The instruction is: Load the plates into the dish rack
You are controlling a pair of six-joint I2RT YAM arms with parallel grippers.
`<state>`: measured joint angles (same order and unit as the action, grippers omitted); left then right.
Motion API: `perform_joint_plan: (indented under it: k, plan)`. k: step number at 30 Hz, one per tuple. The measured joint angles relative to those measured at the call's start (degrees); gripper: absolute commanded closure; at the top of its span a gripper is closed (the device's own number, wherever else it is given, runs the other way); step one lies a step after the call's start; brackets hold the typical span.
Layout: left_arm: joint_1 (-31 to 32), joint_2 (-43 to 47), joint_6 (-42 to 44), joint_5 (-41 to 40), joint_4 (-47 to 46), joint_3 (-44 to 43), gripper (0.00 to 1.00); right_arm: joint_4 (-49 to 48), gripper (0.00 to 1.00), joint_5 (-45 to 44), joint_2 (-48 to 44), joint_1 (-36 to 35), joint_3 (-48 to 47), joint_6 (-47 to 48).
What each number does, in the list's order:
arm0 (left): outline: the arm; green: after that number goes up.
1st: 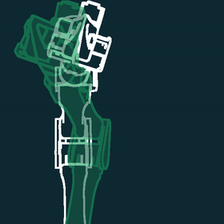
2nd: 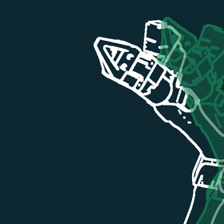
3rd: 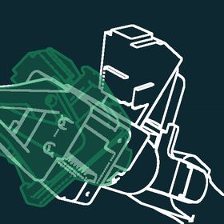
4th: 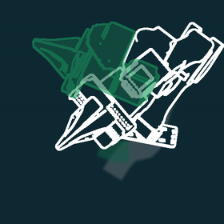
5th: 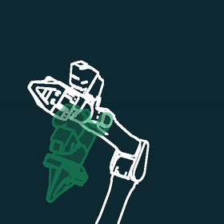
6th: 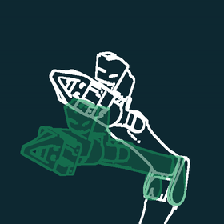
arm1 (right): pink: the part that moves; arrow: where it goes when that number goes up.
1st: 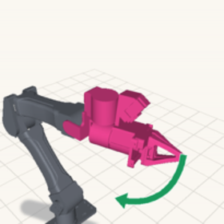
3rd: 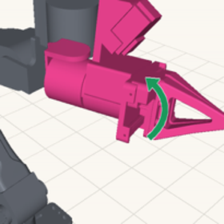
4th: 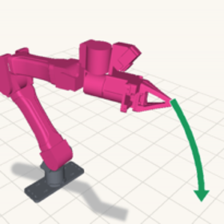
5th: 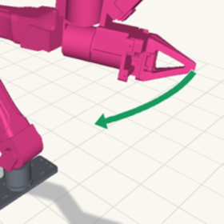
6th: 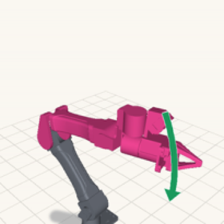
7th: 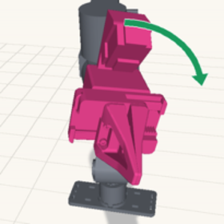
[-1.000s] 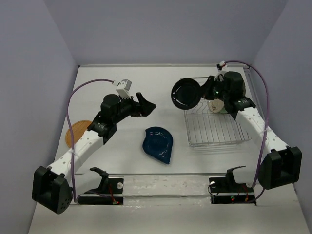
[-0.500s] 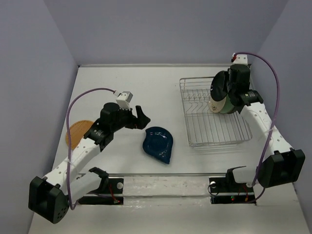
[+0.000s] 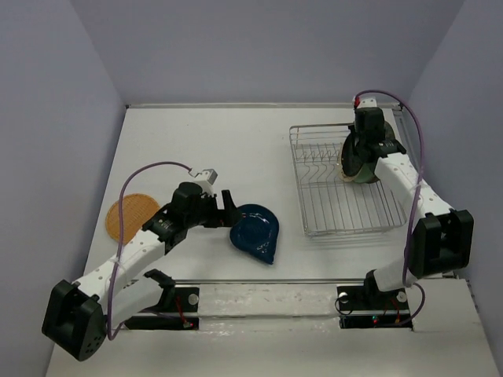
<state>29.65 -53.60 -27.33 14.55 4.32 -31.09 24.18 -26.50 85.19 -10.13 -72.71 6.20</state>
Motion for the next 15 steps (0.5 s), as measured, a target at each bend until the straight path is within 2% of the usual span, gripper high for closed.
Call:
perform_joint_plan:
  k: [4,6,7,9,10,15]
  plan:
    - [3.26,0.0,-2.4,-1.62,1.75,0.74,0.01,0.02,0.93,0.11,0.48,0.0,-0.24,0.48]
    - [4.2,0.0,-3.41,-2.97,1.77,0.74,0.02,-0.02,0.83,0.92,0.61,-0.02,-0.52,0.42]
    - [4.61,0.0,-4.13,-3.87,1.81,0.79,0.02,-0.02,0.83,1.16,0.68,0.0,-0.55,0.39]
    - [5.62,0.22,-5.29,-5.44,1.53,1.36,0.03,0.0,0.67,2.23,0.92,-0.02,-0.55,0.0]
    - [6.14,0.46,-6.01,-6.29,1.6,1.9,0.04,-0.02,0.65,2.64,1.16,-0.02,-0.55,-0.61]
    - [8.2,-0.79,-8.26,-9.68,1.36,4.31,0.09,-0.09,0.36,5.42,1.66,-0.02,-0.55,-3.34]
